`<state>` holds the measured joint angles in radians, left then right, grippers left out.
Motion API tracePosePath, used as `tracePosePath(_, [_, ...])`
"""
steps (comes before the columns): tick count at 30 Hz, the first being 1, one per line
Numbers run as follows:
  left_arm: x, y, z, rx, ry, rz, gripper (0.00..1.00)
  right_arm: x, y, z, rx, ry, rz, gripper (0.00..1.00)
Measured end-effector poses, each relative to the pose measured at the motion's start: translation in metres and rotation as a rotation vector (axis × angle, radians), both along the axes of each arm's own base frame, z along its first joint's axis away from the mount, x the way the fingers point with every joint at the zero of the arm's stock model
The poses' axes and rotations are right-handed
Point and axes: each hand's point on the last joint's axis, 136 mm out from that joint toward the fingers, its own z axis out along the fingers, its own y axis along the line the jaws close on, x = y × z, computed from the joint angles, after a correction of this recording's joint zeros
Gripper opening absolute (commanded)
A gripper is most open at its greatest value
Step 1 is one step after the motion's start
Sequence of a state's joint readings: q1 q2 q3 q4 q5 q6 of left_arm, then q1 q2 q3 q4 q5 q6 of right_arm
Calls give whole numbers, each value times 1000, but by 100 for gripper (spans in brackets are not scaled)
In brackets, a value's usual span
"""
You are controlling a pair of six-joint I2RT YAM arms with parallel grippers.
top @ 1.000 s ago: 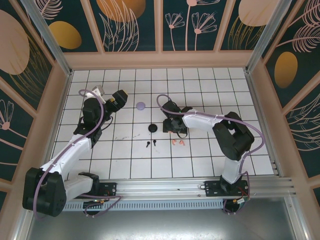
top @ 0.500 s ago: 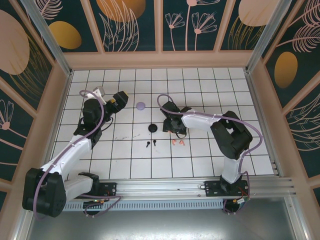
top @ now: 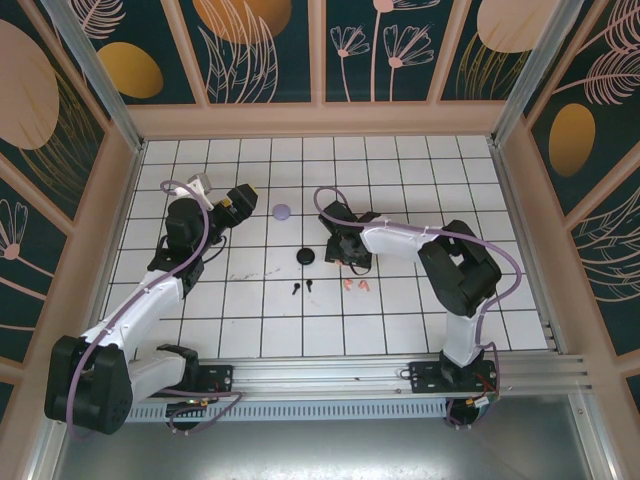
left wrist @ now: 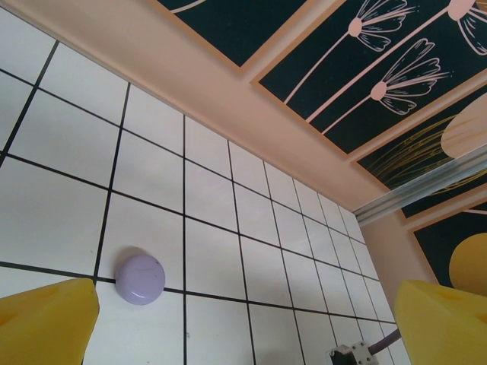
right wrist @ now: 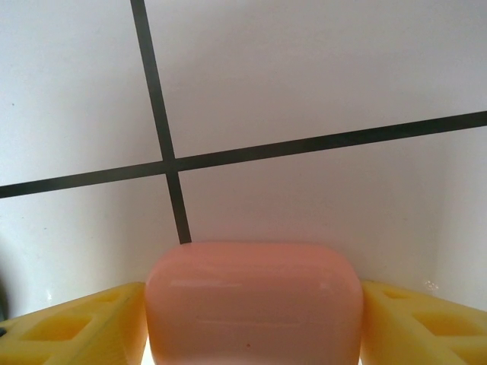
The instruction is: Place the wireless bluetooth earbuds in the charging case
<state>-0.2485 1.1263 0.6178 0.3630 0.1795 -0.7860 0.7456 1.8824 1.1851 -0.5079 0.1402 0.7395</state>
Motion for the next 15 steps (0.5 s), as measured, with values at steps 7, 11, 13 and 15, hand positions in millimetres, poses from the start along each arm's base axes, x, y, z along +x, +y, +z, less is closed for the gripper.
tracePosePath(7, [0, 0, 0, 11, -5, -3, 99, 0, -1, 0, 0, 6, -26, 65])
tracePosePath(11, [-1, 0, -2, 18, -5, -5, 99, 0, 0, 1, -1, 2, -34, 52])
tracePosePath(13, [-2, 0, -6, 24, -2, -8, 99, 1, 1, 2, 2, -3, -37, 47])
tracePosePath(15, [-4, -1, -12, 31, 1, -17, 98, 1, 1, 3, 5, -5, -41, 44])
